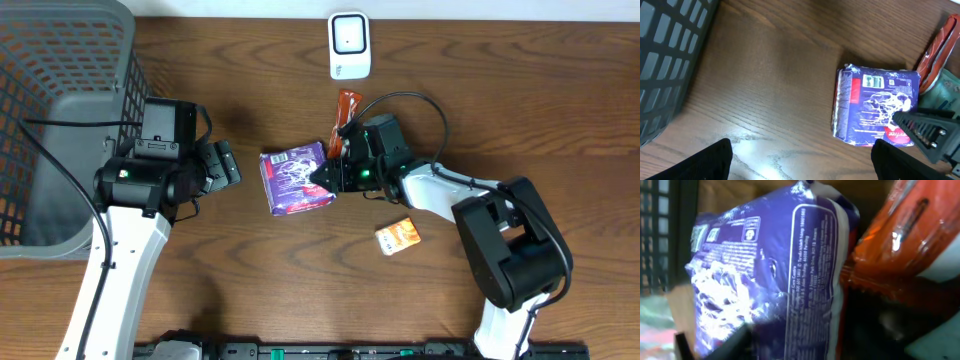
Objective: Scan the item barcode
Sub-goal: 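Lift the purple package with the right gripper toward the scanner, then pass the purple package in front of the scanner, then lower it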
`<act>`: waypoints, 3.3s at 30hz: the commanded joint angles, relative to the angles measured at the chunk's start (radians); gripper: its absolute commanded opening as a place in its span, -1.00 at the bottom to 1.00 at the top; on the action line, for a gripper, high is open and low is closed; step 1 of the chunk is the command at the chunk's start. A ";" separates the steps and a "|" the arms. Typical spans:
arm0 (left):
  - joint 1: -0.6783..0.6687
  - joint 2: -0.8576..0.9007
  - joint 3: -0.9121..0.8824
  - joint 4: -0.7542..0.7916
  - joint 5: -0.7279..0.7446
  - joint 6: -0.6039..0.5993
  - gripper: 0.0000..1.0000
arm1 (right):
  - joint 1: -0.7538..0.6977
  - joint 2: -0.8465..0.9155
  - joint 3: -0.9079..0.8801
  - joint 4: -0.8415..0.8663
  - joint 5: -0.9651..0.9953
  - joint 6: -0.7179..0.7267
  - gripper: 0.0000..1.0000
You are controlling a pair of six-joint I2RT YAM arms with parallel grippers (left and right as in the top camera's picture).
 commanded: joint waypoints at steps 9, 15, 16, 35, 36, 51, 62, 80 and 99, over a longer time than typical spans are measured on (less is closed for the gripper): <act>0.005 -0.005 -0.005 0.000 -0.012 -0.002 0.77 | 0.002 -0.042 0.040 0.077 -0.049 0.046 -0.98; 0.005 -0.005 -0.005 0.000 -0.012 -0.002 0.78 | -0.030 -0.184 0.103 -0.059 0.061 0.000 -0.98; 0.005 -0.005 -0.005 0.000 -0.013 -0.002 0.77 | -0.034 -0.211 0.113 -0.085 0.081 0.000 -0.98; 0.005 -0.005 -0.005 0.000 -0.013 -0.002 0.77 | -0.106 -0.508 0.206 -0.807 1.600 -0.024 -0.98; 0.005 -0.005 -0.005 0.000 -0.012 -0.002 0.77 | -0.121 -0.497 0.201 -0.806 1.628 -0.024 -0.98; 0.005 -0.005 -0.005 0.000 -0.013 -0.002 0.77 | -0.156 -0.160 0.201 -0.856 1.628 -0.037 -0.95; 0.005 -0.005 -0.005 0.000 -0.012 -0.002 0.77 | 0.090 -0.123 0.243 -0.742 1.377 -0.078 0.27; 0.005 -0.005 -0.005 0.000 -0.013 -0.002 0.77 | -0.134 -0.124 0.667 -0.999 0.891 -0.185 0.99; 0.005 -0.005 -0.005 0.000 -0.013 -0.002 0.78 | -0.593 -0.122 0.191 -0.656 0.065 -0.316 0.82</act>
